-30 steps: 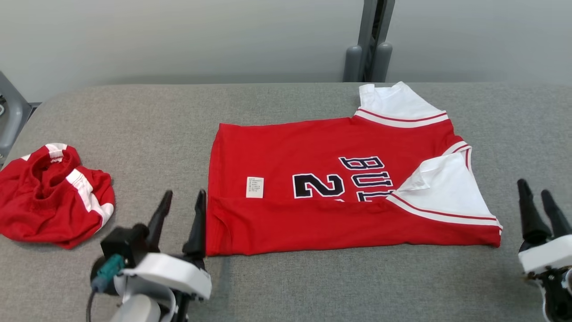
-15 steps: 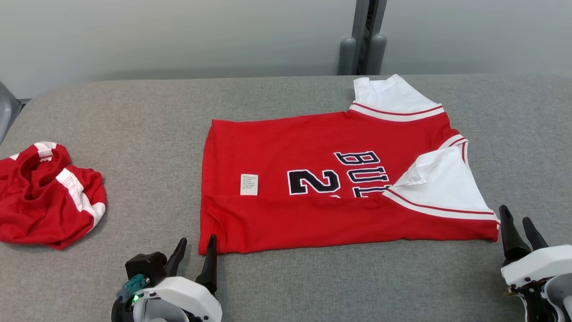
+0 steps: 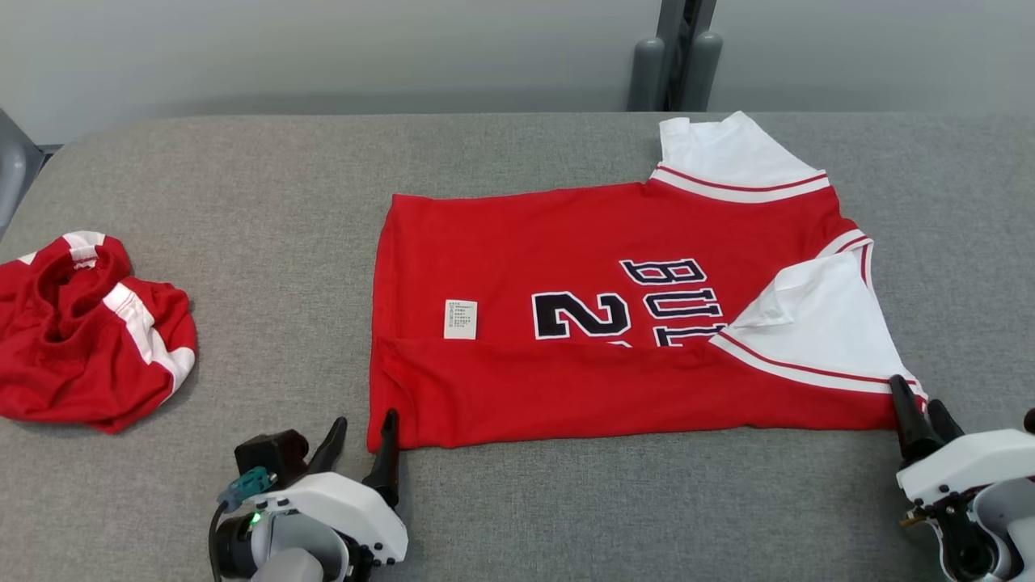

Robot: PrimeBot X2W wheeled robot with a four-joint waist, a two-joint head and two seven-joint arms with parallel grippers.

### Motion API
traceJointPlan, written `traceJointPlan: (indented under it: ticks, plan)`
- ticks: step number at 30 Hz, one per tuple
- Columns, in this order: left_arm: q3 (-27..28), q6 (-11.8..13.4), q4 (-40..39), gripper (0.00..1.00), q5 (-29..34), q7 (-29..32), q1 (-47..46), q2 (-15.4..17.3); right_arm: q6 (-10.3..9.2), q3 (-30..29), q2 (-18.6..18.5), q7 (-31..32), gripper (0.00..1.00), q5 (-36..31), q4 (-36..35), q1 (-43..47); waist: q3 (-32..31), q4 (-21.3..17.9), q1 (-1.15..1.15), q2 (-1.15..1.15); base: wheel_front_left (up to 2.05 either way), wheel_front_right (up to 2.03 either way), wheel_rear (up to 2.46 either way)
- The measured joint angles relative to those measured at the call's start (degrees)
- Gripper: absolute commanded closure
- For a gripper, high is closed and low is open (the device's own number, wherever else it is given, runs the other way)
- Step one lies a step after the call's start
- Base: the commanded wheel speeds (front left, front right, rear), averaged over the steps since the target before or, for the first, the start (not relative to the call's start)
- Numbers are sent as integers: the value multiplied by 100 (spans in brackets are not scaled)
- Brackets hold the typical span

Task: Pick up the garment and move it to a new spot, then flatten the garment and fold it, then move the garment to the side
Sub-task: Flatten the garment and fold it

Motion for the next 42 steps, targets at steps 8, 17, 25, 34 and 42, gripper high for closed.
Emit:
traceJointPlan:
  ticks: [8,17,25,34,42]
  plan:
    - [-204,-149,192,0,0,118,-247,-31,1,278,-53,51,0,165,142,-292,159,21,0,0,0,0,0]
    - [-466,-303,283,5,23,294,-327,-44,1,548,-110,48,0,378,254,-394,140,37,0,0,0,0,0]
    - [-555,-348,308,100,2,364,-312,-87,1,786,-127,47,100,599,370,-407,50,36,0,0,0,0,0]
    - [-608,-352,253,100,5,313,-202,29,1,1055,-254,59,100,747,360,-371,-133,22,0,0,0,0,0]
    - [-801,-449,1,100,97,545,46,343,1,1323,-528,481,100,850,122,-142,-410,-23,0,0,0,0,0]
